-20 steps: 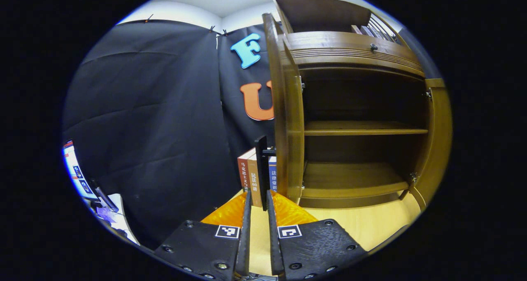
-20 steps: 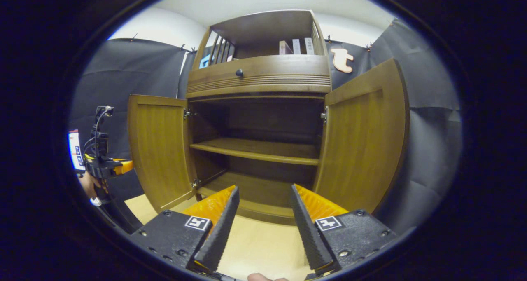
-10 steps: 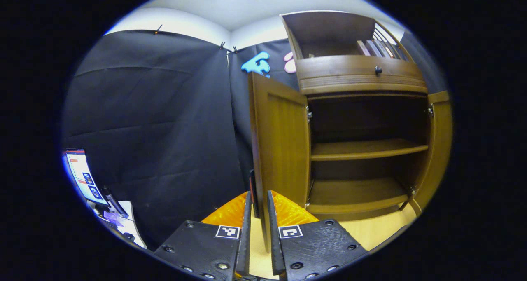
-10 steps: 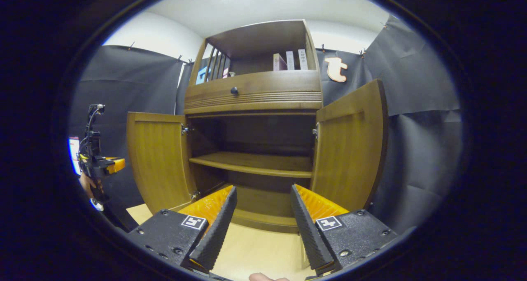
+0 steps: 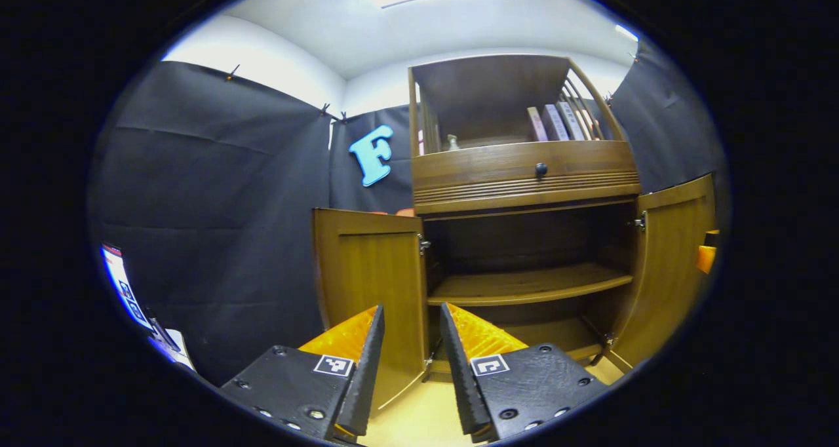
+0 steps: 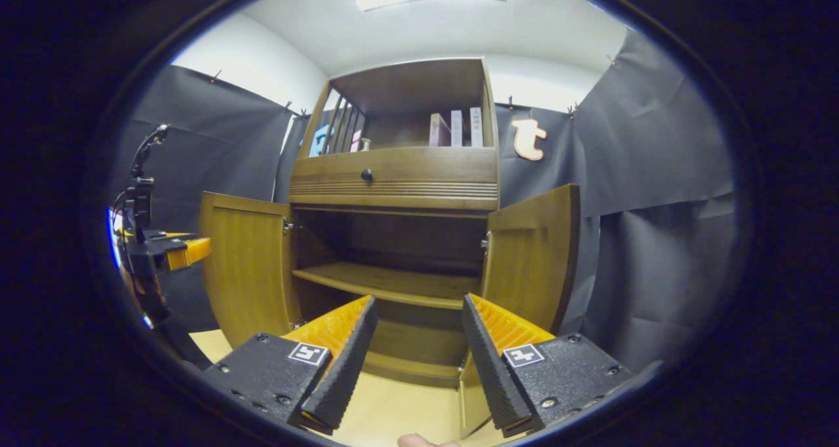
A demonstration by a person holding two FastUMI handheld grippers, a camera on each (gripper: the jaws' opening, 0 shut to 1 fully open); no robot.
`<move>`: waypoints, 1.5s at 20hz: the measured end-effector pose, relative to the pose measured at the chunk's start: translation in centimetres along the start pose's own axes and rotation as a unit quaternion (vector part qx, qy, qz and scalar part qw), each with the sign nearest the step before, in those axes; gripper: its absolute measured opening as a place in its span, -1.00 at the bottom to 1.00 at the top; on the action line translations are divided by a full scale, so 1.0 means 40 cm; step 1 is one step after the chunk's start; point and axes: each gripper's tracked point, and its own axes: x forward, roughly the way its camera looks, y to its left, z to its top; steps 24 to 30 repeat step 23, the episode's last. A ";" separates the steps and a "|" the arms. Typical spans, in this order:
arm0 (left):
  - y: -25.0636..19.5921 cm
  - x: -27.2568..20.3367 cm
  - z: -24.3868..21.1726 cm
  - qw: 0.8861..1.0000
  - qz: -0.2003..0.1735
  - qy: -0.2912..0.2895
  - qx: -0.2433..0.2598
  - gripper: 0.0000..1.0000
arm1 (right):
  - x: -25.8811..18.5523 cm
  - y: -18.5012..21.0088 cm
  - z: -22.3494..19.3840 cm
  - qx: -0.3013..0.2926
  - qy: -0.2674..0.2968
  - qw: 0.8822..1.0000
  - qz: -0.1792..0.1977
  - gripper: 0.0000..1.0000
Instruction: Open the right door of the double-door shoe cabinet with the right hand, and open the left door with the left hand.
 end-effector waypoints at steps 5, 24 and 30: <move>-0.124 -0.029 0.038 0.999 -0.046 -0.009 -0.002 0.63 | -0.031 -0.039 0.047 0.007 -0.017 1.000 -0.006 0.65; -0.257 -0.029 0.150 0.994 -0.106 -0.029 -0.020 0.92 | -0.073 -0.143 0.169 -0.020 -0.041 0.998 -0.039 0.68; -0.257 -0.029 0.150 0.994 -0.106 -0.029 -0.020 0.92 | -0.073 -0.143 0.169 -0.020 -0.041 0.998 -0.039 0.68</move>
